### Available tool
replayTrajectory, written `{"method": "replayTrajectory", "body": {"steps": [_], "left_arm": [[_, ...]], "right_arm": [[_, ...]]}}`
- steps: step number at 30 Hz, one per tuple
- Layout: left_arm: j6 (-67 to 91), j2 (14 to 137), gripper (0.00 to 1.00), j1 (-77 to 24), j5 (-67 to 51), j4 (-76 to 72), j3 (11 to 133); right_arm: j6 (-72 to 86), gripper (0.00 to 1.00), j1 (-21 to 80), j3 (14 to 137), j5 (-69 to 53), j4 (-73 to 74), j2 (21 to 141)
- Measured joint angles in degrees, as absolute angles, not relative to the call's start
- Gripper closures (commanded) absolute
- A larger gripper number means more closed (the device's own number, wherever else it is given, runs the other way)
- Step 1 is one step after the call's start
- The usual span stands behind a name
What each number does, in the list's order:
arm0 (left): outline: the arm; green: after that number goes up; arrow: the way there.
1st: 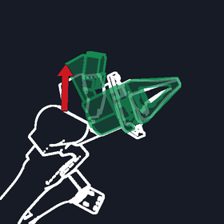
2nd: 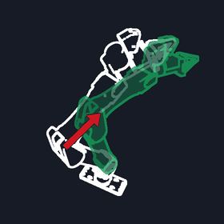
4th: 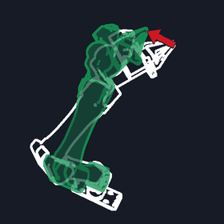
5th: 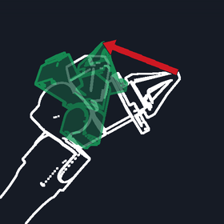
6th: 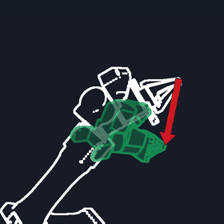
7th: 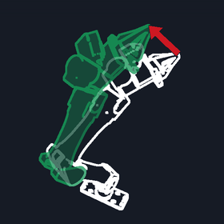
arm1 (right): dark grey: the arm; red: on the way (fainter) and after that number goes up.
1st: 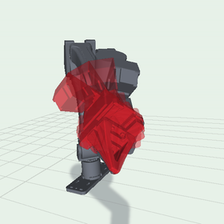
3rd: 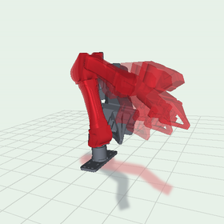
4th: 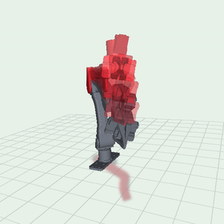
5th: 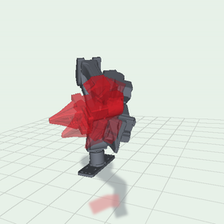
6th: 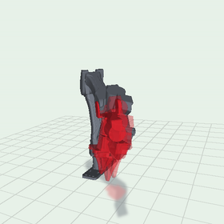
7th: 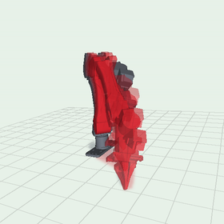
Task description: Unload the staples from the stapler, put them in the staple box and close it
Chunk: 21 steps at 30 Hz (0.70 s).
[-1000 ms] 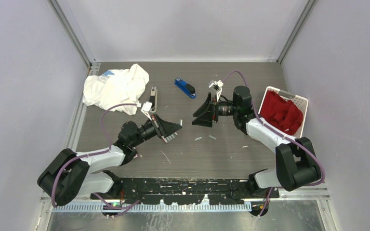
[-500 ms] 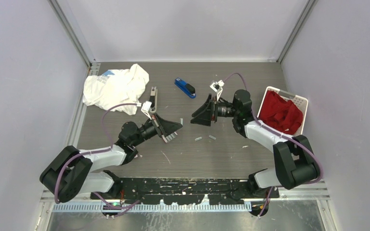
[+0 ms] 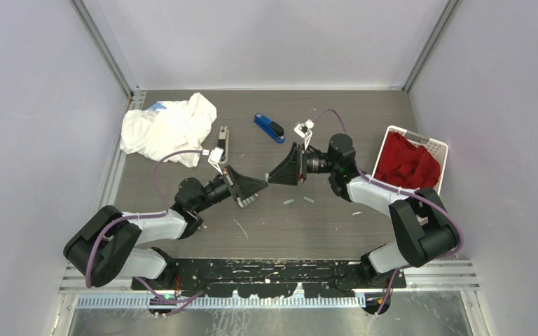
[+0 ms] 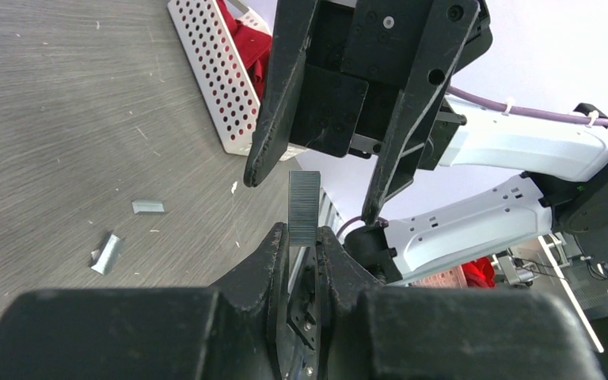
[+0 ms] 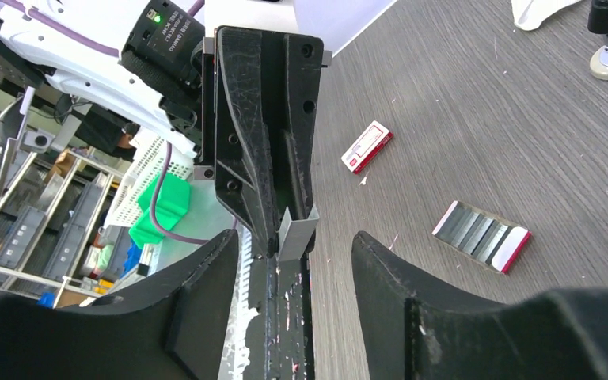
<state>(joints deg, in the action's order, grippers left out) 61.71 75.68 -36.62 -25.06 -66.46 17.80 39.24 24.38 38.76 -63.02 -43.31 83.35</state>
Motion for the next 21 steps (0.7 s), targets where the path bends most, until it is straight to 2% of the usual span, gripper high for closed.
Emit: {"method": "replayTrajectory", "body": {"steps": [11,21], "left_arm": [[63.05,78.43,0.89,-37.15,-26.87,-70.13,17.89],[64.18,79.66,0.89,-37.15,-27.14,-72.99,17.89]], "right_arm": [[41.43,0.59,24.38,38.76,-63.09,-46.39,83.35],[42.17,0.63,24.86,38.76,-63.24,-46.78,83.35]]}}
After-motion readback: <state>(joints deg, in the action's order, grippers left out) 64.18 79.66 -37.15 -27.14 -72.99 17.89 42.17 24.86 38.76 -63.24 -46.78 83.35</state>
